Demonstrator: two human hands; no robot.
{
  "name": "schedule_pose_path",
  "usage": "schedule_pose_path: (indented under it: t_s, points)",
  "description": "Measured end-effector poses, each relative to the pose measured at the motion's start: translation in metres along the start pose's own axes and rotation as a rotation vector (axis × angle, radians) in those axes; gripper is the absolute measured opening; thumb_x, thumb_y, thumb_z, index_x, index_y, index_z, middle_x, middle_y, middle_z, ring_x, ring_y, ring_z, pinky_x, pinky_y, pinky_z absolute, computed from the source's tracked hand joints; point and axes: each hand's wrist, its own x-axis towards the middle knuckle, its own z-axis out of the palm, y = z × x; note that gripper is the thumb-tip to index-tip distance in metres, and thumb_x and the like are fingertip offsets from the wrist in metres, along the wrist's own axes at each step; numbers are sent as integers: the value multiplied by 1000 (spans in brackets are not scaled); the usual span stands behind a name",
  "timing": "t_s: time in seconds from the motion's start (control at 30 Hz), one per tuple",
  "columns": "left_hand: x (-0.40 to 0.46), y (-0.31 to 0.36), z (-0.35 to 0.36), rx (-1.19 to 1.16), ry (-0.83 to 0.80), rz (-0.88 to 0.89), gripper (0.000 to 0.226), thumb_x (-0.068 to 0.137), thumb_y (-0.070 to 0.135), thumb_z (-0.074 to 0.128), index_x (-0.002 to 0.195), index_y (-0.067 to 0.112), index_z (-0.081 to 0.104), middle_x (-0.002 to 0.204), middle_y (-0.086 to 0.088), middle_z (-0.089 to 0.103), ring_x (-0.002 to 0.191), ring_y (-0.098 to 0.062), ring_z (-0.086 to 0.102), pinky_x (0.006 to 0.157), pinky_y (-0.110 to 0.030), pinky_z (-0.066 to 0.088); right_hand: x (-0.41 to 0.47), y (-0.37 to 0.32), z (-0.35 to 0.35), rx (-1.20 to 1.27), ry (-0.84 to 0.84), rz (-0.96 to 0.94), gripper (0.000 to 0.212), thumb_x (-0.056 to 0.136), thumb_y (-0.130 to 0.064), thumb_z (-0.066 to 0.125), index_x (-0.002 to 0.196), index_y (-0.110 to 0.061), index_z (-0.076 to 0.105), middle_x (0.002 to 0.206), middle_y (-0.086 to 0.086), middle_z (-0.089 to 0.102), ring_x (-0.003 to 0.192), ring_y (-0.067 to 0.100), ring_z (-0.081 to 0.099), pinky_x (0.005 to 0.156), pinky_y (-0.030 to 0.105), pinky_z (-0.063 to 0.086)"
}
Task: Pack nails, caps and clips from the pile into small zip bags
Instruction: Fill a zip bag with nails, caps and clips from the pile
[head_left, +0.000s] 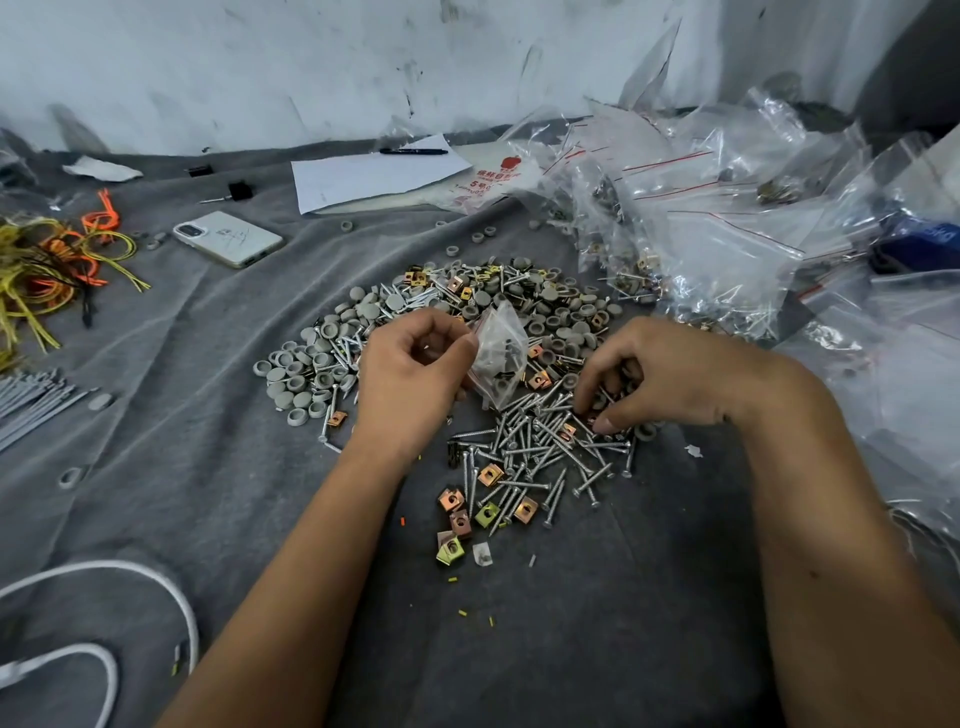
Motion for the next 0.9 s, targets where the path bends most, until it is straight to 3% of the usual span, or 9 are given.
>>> schedule_pose_path:
  t_s: [0.13,0.3,0.43,0.57,0.7,0.8,0.9]
  points:
    - [-1,1,0,5,-4,8,8,94,3,71,86,5,72,69,-20,67,48,-11,58,48,-20,46,2,-5,3,-35,1,11,17,76,-25,90,77,-37,77,82,-7,70,78,13,67,77,43,58]
    - [0,-1,0,2,-7,15,10,94,3,72,84,8,72,65,-11,67,49,-12,59,49,-22,47,1,-2,5,16,32,-32,18,81,-22,86,78,-33,73,84,-13,70,78,0,66,71,29,54]
    - [0,-2,2,9,-21,33,10,93,4,73,84,8,72,63,-5,67,51,-14,59,50,-26,47,4,-7,7,284,275,-215,14,87,-18,80,89,-27,71,88,-9,72,81,7,70,75,26,56]
    - [-1,-1,3,25,-41,66,9,92,4,73,84,7,72,66,-8,68,54,-17,59,51,-29,48,14,-25,19,488,531,-430,13,85,-7,81,95,-12,74,90,-2,74,85,18,73,80,34,61]
    - [-2,1,3,21,-45,83,8,92,4,73,84,6,72,67,-9,68,55,-19,59,53,-31,48,17,-35,30,345,577,-500,18,82,-6,83,97,-15,78,92,-7,75,86,14,73,77,39,62]
    - [-1,0,3,5,-37,74,8,92,4,72,84,5,72,68,-11,68,57,-20,59,55,-34,49,19,-36,33,223,576,-489,24,80,-4,85,98,-18,78,92,-10,74,82,8,71,72,35,61]
    - [-1,-1,2,-13,-39,62,8,93,5,72,84,6,72,68,-11,68,56,-18,60,54,-31,48,19,-34,33,290,633,-484,22,81,-2,84,100,-12,78,94,-6,75,84,11,72,74,31,62]
